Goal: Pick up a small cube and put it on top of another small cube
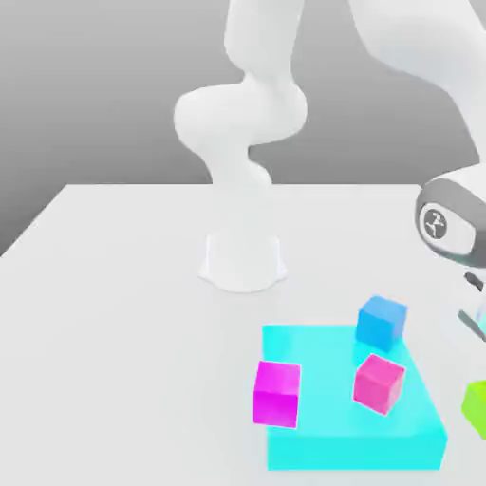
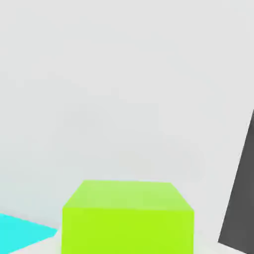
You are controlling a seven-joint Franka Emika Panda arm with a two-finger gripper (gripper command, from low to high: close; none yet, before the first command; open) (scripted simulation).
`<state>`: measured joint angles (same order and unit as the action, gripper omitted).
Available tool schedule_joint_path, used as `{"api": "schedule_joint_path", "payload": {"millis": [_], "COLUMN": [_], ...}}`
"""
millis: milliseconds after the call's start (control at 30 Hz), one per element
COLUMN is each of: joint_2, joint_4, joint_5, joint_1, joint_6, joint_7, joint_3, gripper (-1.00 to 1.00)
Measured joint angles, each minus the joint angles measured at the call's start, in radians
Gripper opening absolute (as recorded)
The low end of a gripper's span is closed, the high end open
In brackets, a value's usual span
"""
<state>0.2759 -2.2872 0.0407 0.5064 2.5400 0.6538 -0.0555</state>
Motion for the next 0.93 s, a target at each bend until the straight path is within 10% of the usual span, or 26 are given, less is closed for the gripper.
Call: {"api": "schedule_joint_path", "payload": {"millis": [600, 800, 833, 933], "joint_2": [-0.619, -0.51, -0.482, -0.482], "joint_4": [-0.5, -0.571, -0.577, -0.577], "joint_5": [0.011, -0.008, -0.011, -0.011], "joint_1": [0.054, 0.064, 0.063, 0.063], "joint_6": [-0.103, 0.083, 0.117, 0.117], "joint_7": [0.78, 0.828, 0.827, 0.827], "joint_3": [-0.011, -0.01, -0.011, -0.011], "gripper": [-1.0, -1.0, 1.0, 1.0]}}
